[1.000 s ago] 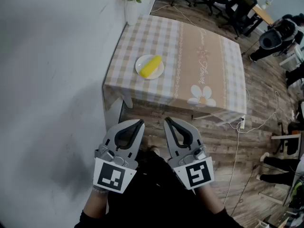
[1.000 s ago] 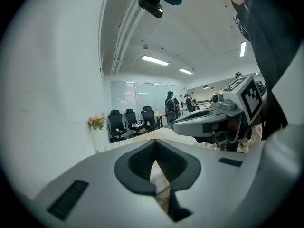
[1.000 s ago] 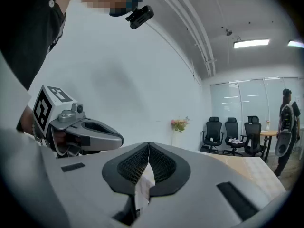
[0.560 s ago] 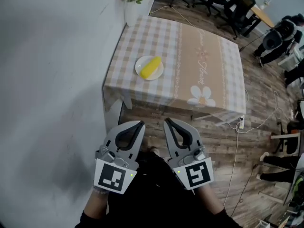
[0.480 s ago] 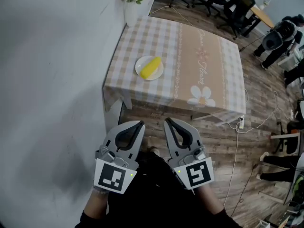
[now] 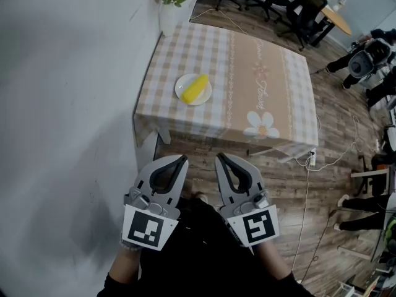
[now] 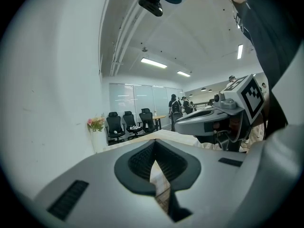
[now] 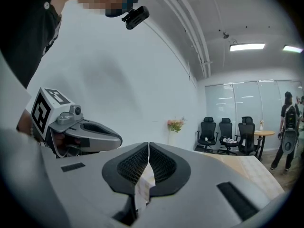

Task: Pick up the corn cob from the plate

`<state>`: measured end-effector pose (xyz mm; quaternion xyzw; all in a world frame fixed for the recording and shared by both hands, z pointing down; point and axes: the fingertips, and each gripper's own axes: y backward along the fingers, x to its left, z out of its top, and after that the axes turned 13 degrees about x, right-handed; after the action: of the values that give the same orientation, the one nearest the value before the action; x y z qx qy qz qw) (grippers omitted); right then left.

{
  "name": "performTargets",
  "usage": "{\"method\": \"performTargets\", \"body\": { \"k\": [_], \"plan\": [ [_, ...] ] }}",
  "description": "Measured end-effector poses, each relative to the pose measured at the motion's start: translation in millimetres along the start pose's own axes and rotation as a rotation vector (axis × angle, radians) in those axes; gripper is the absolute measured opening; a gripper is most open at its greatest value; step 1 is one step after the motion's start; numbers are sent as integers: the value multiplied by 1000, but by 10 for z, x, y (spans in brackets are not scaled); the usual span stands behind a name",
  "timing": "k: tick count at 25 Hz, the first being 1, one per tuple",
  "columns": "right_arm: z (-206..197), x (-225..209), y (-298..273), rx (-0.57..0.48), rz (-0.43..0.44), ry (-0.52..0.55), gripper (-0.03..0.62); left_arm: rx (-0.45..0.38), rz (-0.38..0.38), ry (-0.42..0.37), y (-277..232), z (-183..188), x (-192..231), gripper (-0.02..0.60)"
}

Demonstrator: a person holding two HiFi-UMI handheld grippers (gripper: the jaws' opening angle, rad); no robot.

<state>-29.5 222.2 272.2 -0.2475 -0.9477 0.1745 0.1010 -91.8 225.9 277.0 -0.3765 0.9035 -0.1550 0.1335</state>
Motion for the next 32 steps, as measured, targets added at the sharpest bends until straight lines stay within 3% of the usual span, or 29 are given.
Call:
{"method": "performTargets", "body": {
  "k": [10, 25, 32],
  "plan": [
    [47, 17, 40, -12, -80, -8, 43, -15, -13, -14, 84, -58, 51, 14],
    [104, 414, -81, -31, -33, 76, 43, -42, -19, -42, 254, -135, 61, 14],
    [96, 354, -181, -29, -33, 80, 43, -38, -15, -39, 174, -165, 146, 14]
  ]
}}
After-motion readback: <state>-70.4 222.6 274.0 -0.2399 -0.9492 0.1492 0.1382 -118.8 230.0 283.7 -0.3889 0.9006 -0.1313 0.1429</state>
